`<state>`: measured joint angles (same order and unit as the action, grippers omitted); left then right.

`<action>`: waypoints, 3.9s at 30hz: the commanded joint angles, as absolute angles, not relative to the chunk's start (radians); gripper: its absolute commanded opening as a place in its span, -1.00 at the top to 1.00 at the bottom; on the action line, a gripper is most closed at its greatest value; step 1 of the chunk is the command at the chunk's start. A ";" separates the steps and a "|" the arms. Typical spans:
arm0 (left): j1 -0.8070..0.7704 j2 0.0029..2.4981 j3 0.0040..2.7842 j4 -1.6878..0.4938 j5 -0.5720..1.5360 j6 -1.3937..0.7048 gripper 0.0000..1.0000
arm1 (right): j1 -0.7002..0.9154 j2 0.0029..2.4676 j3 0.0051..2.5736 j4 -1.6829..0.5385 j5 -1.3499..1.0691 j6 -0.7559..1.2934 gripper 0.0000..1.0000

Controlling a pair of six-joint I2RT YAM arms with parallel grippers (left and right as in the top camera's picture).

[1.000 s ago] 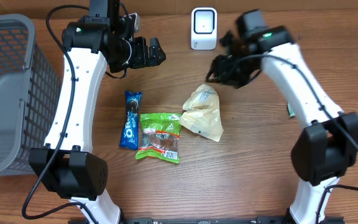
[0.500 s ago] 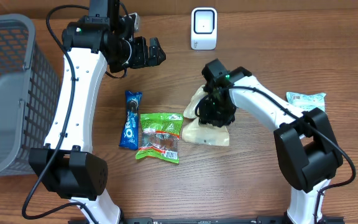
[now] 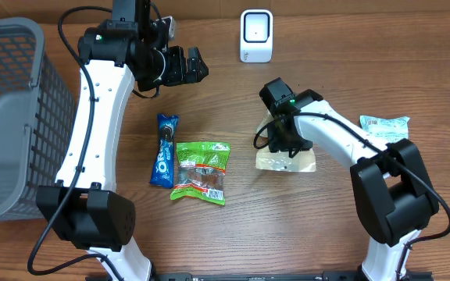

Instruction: Scan the item barcode

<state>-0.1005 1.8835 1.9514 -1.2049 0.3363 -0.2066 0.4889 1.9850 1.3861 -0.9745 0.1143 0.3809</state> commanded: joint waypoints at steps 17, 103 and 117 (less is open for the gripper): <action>-0.105 1.885 1.970 -1.204 0.332 -0.198 -0.99 | 0.501 2.006 1.604 -1.007 0.056 0.152 -0.09; -0.105 1.885 1.970 -1.204 0.332 -0.198 -1.00 | 0.201 2.022 1.572 -1.070 -0.819 -0.610 0.74; -0.105 1.885 1.970 -1.204 0.332 -0.198 -1.00 | 0.139 2.020 1.716 -1.088 -0.665 -0.319 -0.77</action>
